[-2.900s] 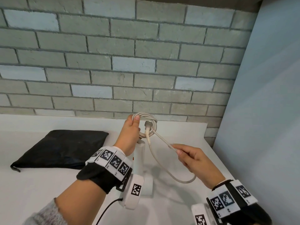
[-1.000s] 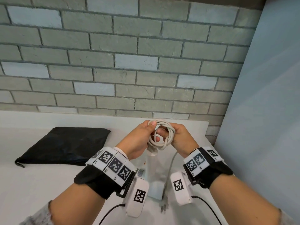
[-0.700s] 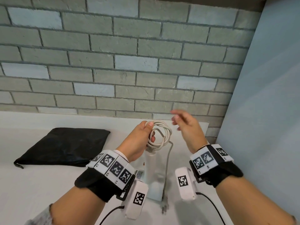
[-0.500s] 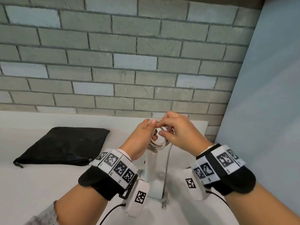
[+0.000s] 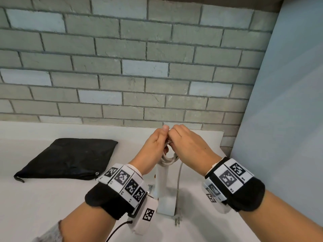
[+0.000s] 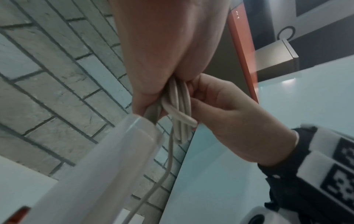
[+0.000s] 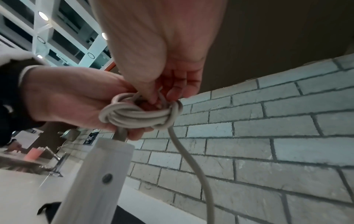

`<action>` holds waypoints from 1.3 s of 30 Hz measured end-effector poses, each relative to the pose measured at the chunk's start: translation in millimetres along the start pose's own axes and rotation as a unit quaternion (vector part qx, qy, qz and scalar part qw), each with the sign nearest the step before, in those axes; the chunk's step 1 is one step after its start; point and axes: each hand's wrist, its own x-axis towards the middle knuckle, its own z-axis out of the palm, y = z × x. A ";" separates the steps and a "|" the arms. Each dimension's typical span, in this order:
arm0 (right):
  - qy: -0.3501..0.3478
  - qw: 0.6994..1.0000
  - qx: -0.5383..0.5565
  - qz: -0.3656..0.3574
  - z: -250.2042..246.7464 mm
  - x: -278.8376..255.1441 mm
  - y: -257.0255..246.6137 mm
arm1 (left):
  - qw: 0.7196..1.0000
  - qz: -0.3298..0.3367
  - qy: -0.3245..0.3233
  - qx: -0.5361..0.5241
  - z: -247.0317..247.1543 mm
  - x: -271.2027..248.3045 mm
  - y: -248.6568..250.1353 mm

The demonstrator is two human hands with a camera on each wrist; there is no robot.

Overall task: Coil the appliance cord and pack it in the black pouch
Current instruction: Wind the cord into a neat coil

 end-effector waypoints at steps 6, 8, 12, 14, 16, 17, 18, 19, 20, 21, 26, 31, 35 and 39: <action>-0.083 0.978 0.177 0.075 -21.8 4.1 8.1 | 0.999 0.000 -0.021 0.033 1.0 3.1 -7.7; -0.107 0.966 0.219 0.086 -28.6 7.2 13.4 | 0.999 0.007 -0.039 0.028 0.8 2.4 -8.1; -0.145 0.942 0.277 0.121 -32.8 11.1 20.1 | 0.997 0.012 -0.070 0.008 -1.3 -0.9 -7.0; -0.142 0.927 0.319 0.134 -33.6 12.1 23.2 | 0.997 0.018 -0.073 0.020 -2.3 -1.4 -8.4; -0.119 0.924 0.333 0.144 -34.2 11.1 26.0 | 0.997 0.026 -0.069 0.038 -4.4 -0.5 -9.9; -0.107 0.929 0.322 0.146 -34.9 10.7 26.3 | 0.996 0.030 -0.068 0.051 -5.7 0.5 -10.5; -0.101 0.934 0.310 0.147 -36.0 10.5 25.9 | 0.995 0.033 -0.071 0.068 -6.8 1.4 -11.3; -0.101 0.934 0.310 0.149 -37.3 10.7 25.5 | 0.993 0.035 -0.075 0.086 -7.3 1.9 -11.5; -0.107 0.928 0.323 0.151 -38.7 11.2 25.1 | 0.991 0.040 -0.080 0.104 -6.3 2.2 -11.4; -0.114 0.918 0.346 0.156 -40.1 11.8 24.5 | 0.989 0.047 -0.082 0.118 -4.3 1.8 -10.7; -0.129 0.872 0.416 0.223 -43.5 11.6 26.0 | 0.980 0.106 -0.053 0.160 4.4 0.3 -9.4; -0.001 0.945 0.240 0.223 -35.5 4.5 25.1 | 0.977 0.127 -0.004 0.169 -0.2 3.8 -12.9; -0.011 0.879 0.387 0.278 -32.7 -1.3 16.3 | 0.974 0.129 0.046 0.178 3.0 8.7 -18.4; -0.079 0.755 0.563 0.326 -42.9 -7.0 18.5 | 0.969 0.149 0.056 0.191 6.8 10.6 -22.8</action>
